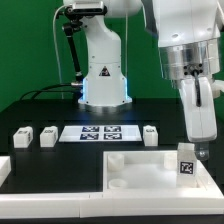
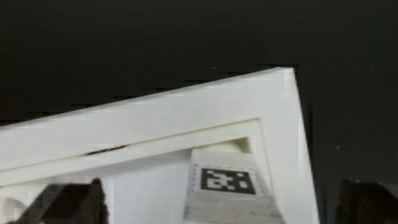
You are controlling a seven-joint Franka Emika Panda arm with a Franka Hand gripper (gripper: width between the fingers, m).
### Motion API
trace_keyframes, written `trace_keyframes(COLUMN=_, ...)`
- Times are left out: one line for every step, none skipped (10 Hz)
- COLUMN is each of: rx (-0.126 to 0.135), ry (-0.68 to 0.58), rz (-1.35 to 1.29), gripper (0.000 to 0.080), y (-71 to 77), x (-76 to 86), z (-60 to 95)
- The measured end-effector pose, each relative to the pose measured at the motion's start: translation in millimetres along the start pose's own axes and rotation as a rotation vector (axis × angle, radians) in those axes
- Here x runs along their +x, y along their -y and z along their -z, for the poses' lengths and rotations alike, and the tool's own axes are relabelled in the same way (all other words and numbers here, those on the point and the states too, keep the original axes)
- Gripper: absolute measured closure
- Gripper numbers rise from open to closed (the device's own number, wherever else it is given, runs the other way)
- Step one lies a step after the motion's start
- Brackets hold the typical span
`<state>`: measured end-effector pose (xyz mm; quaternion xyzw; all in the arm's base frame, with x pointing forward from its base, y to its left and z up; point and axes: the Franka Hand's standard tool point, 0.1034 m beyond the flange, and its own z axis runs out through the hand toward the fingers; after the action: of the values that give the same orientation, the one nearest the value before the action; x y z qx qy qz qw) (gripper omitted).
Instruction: Assemble square table
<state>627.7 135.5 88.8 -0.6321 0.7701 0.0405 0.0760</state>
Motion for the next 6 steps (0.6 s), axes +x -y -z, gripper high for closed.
trace_keyframes(rx=0.0, ry=0.0, rz=0.001, gripper=0.0151, y=-0.2, x=-0.1, z=-0.3)
trace_keyframes(rx=-0.001, ry=0.0, rz=0.003, gripper=0.0151, y=-0.3, x=-0.2, z=-0.5)
trace_keyframes(rx=-0.001, ry=0.0, rz=0.013, gripper=0.0151, y=-0.4, x=-0.3, z=-0.5)
trace_keyframes(rx=-0.002, ry=0.0, rz=0.042, gripper=0.0151, y=-0.7, x=-1.3, z=-0.5)
trace_keyframes(rx=-0.001, ry=0.002, rz=0.055, gripper=0.0151, y=-1.9, x=-4.6, z=0.2)
trace_keyframes(rx=-0.002, ry=0.001, rz=0.087, gripper=0.0151, y=-6.2, x=-5.9, z=2.0)
